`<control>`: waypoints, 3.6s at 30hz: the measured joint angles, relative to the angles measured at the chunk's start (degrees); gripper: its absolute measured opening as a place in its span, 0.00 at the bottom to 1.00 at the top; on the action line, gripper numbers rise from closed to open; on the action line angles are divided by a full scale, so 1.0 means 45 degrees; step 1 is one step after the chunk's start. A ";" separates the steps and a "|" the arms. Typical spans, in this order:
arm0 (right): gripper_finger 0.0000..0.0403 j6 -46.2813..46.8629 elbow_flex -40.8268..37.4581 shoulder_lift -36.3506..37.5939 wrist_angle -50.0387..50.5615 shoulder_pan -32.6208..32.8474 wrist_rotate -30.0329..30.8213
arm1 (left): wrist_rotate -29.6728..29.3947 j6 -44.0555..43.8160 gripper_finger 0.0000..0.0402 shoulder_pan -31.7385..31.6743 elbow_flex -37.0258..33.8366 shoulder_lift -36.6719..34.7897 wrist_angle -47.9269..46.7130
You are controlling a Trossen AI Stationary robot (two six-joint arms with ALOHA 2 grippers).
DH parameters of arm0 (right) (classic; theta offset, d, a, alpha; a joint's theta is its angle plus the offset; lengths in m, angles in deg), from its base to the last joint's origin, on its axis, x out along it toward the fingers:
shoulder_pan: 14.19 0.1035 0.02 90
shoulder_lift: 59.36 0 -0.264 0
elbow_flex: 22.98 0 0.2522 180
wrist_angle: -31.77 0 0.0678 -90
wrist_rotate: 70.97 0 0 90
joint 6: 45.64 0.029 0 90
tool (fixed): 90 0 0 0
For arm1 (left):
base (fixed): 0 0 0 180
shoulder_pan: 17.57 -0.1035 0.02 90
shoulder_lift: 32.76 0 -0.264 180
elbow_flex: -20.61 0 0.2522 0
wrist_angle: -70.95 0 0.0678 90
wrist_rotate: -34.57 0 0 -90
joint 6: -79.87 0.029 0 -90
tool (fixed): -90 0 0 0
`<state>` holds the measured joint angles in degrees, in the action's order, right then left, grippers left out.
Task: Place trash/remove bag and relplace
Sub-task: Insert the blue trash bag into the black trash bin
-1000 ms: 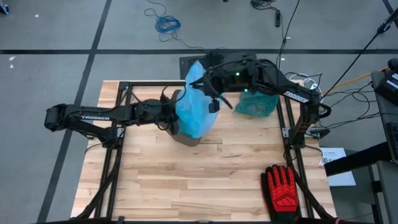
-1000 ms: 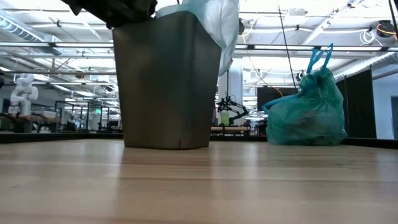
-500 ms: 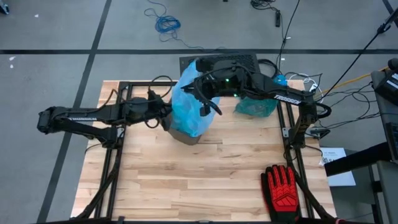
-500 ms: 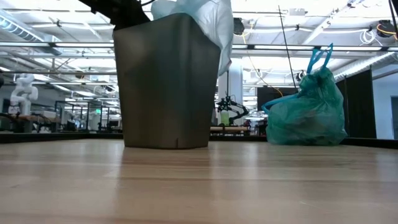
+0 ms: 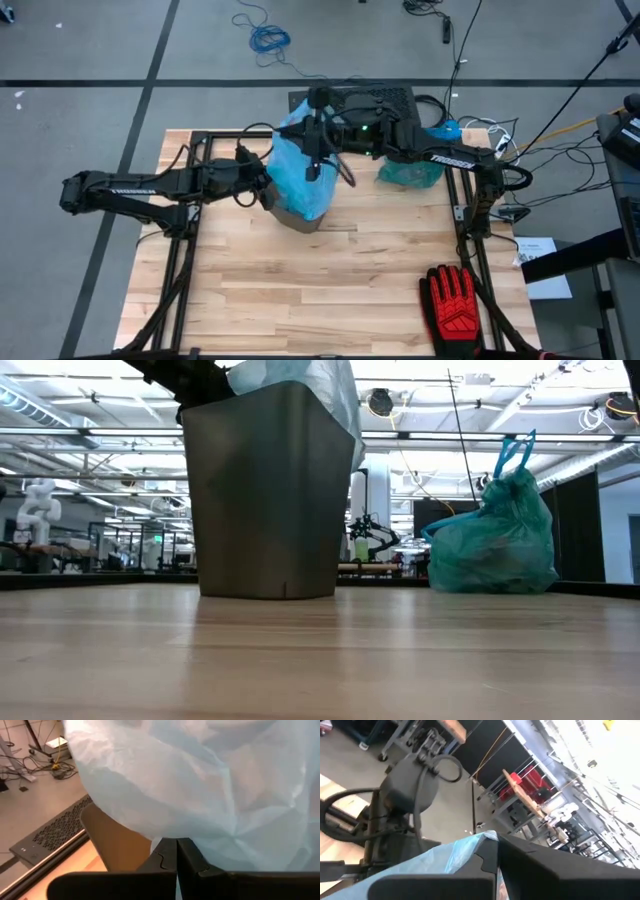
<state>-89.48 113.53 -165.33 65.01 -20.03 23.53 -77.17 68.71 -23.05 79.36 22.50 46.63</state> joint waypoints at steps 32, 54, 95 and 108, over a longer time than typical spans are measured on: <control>0.00 -0.1748 -0.0008 -0.1699 -0.0871 0.0120 0.0386 | -0.1276 0.0166 0.00 0.3323 -0.0019 -0.2192 0.0076; 0.00 -0.1692 -0.0008 -0.1475 -0.1399 0.0241 0.0287 | -0.1989 -0.0797 0.00 0.2083 -0.0043 0.2529 0.1055; 0.00 -0.1010 -0.0003 -0.1252 -0.1391 -0.0058 0.0270 | -0.3140 -0.0689 0.00 0.3541 0.0001 0.3314 0.3620; 0.00 0.0652 -0.0003 -0.1252 0.0489 0.0238 0.0338 | -0.3948 -0.1117 0.00 0.3581 -0.0027 0.3083 0.2910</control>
<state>-86.54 113.52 -170.97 67.21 -18.96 25.05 -94.94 63.68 -6.93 79.24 36.38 59.73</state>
